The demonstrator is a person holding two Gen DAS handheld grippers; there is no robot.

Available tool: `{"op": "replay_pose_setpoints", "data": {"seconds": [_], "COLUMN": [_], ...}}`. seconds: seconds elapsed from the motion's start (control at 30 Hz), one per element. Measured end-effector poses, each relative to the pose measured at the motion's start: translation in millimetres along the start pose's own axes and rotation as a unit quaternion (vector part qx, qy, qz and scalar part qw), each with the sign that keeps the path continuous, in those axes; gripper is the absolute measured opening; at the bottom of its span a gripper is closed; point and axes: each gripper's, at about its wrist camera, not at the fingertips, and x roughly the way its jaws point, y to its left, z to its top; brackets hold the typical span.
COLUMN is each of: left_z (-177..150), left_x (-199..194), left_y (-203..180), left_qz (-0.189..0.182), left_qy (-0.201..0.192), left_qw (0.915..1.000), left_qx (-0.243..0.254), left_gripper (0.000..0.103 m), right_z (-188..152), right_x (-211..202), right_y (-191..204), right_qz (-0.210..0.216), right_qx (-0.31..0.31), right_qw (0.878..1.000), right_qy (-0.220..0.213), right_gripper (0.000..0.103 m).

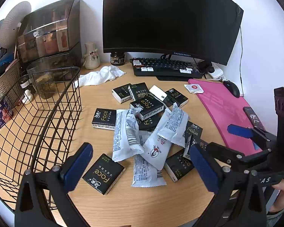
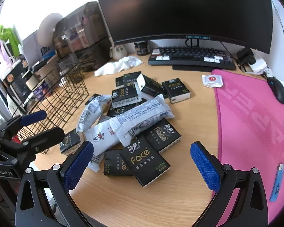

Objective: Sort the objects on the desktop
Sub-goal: 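Move both tools over the pile of black tissue packs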

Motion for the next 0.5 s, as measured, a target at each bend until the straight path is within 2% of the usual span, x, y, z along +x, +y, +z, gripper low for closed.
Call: {"op": "replay_pose_setpoints", "data": {"seconds": [0.3,0.5], "left_z": [1.6,4.5], "left_x": [0.3,-3.0], "left_y": [0.4,3.9], "left_qz": [0.0,-0.002], "left_qy": [0.004,-0.002], "left_qw": [1.0,0.9999], "left_qx": [-0.003,-0.012], "left_gripper": [0.102,0.102], "right_z": [-0.6,1.5], "right_x": [3.9,4.0], "right_y": [1.2,4.4], "right_qz": [-0.006,0.009], "right_qx": [-0.004,-0.01], "right_qw": [1.0,1.0], "right_qy": [0.006,0.014], "right_gripper": [0.103,0.103]}}
